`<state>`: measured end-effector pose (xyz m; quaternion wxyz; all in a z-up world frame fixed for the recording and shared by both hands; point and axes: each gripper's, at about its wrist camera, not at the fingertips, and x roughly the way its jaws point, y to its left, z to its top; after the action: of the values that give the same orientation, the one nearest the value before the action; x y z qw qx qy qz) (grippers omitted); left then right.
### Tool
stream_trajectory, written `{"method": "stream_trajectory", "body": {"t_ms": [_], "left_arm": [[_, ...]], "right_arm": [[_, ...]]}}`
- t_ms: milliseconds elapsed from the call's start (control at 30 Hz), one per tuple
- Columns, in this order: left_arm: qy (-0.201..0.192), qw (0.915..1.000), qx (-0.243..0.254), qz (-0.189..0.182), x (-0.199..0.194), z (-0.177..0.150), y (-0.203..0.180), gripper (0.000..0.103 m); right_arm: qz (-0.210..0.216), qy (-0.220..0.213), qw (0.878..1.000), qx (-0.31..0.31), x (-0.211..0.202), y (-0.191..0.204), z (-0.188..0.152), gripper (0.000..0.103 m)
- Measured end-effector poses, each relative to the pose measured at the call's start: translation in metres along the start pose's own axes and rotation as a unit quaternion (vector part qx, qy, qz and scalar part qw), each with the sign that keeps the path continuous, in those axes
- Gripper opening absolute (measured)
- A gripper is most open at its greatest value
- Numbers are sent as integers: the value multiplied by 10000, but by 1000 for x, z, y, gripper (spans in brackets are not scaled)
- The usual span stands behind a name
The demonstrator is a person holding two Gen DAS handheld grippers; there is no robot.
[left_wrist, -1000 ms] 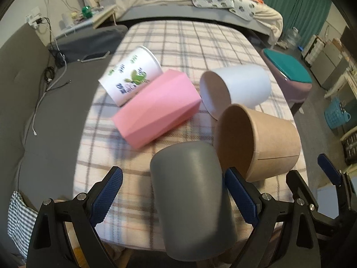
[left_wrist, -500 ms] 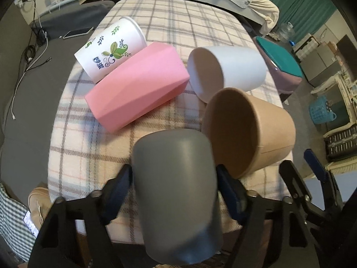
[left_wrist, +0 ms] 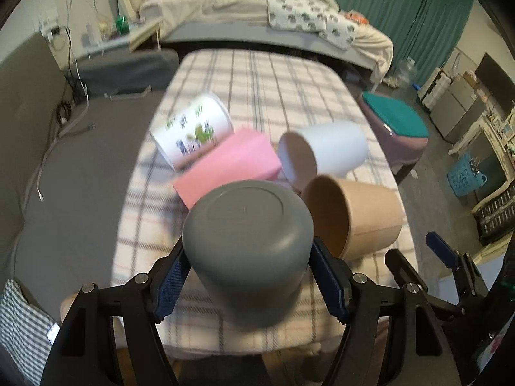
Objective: Flip cup upside down
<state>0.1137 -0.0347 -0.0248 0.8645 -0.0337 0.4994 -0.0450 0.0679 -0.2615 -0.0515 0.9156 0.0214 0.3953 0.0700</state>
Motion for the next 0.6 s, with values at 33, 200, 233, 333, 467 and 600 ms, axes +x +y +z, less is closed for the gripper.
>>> {"method": "stream_trajectory", "body": {"t_ms": [33,200,233,333,467,600], "left_arm": [[-101,9999,54,63,0,0,-2,74],[-364,9987,179,301,4,-2,-5,73],[-421,9983,207,344,6,-2,-5,73],[-411,9980,257,418,11,-3,-6,73],[-376,9978,339,439,15,-4,-8,73],[-377,9978,344,428,18,-5,-10,73]], "right_arm": [[-7,-11,10000,-9,-1,1,-1,88],[-8,-14,10000,-16,-1,1,-1,88],[-10,-16,10000,-15,-2,1,-1,88],[-7,-15,10000,-3,-1,1,-1,88],[-6,-16,10000,46,-2,-1,-1,88],[-4,2,10000,65,-2,-2,-1,88]]}}
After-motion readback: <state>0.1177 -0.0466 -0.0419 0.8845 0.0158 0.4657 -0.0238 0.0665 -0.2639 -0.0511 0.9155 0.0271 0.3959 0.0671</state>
